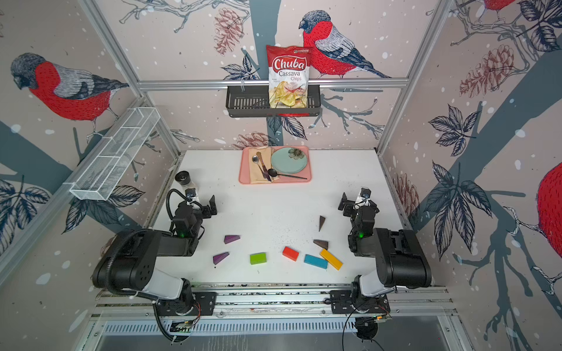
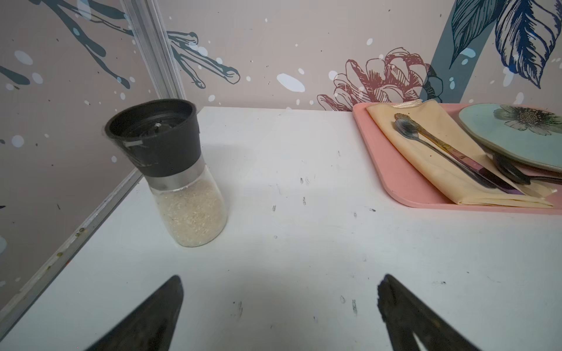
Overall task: Assemble a small pinwheel with building blocks
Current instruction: Pick up the building block from the center of the board.
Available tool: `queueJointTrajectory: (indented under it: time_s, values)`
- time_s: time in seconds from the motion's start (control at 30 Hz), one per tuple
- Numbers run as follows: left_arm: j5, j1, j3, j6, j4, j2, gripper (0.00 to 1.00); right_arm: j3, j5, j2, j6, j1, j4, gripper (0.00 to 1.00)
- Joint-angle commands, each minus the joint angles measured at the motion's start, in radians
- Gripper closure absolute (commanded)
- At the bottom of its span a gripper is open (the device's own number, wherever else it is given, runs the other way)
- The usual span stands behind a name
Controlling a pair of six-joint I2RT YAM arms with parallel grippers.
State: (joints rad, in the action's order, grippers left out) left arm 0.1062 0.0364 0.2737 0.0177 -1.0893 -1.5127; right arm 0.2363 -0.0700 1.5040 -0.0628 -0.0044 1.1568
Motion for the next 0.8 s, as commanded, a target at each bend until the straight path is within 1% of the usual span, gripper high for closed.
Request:
queueJointTrajectory:
  time_s: [0.0, 0.63, 0.73, 0.77]
  values:
    - [0.009, 0.001, -0.001, -0.016, -0.059, 0.003, 0.01, -0.001, -0.008, -0.007, -0.011, 0.001, 0.036, 0.0]
    - [-0.015, -0.012, 0.001, -0.008, -0.053, 0.004, 0.01, 0.001, -0.007, -0.008, -0.012, 0.001, 0.027, 0.0]
    - [-0.02, -0.01, 0.016, -0.018, -0.049, 0.011, 0.04, 0.001, 0.019, -0.022, -0.002, -0.002, 0.02, 0.0]
    - [-0.023, -0.01, 0.041, -0.026, 0.004, 0.033, 0.04, 0.02, 0.047, -0.051, 0.016, 0.001, -0.029, 0.0]
